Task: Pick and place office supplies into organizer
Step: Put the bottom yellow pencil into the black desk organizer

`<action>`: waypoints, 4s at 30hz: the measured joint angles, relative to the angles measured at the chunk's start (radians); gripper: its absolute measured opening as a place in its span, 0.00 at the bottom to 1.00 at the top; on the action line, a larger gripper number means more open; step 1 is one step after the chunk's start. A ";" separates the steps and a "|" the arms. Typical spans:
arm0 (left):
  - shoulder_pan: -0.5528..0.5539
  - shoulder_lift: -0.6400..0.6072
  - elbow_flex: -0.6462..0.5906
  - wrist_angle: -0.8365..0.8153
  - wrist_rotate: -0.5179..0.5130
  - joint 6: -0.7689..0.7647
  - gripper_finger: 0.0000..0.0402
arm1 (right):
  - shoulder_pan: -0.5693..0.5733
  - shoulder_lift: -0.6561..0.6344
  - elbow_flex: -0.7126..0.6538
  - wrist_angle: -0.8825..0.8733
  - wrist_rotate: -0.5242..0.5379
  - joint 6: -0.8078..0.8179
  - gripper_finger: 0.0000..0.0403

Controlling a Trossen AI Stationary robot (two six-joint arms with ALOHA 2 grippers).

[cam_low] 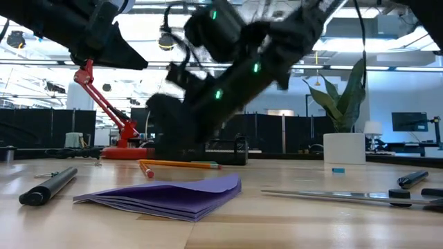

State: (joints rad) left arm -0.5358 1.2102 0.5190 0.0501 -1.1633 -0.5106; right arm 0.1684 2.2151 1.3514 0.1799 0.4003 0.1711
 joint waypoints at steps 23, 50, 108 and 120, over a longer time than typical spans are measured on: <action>0.000 0.000 0.000 -0.010 0.007 -0.009 0.21 | -0.112 -0.017 0.005 -0.128 -0.141 0.084 0.17; 0.000 0.000 0.000 -0.014 0.030 -0.010 0.21 | -0.089 0.058 0.027 -0.001 -0.192 -0.071 0.25; 0.000 0.000 0.000 -0.006 0.032 -0.010 0.21 | -0.011 0.032 0.056 0.038 -0.135 0.222 0.44; 0.000 0.000 0.000 -0.003 0.034 -0.010 0.21 | -0.007 0.177 0.155 0.087 -0.150 0.212 0.44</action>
State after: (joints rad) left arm -0.5360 1.2106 0.5194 0.0474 -1.1297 -0.5205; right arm 0.1619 2.3922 1.5059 0.2668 0.2504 0.3835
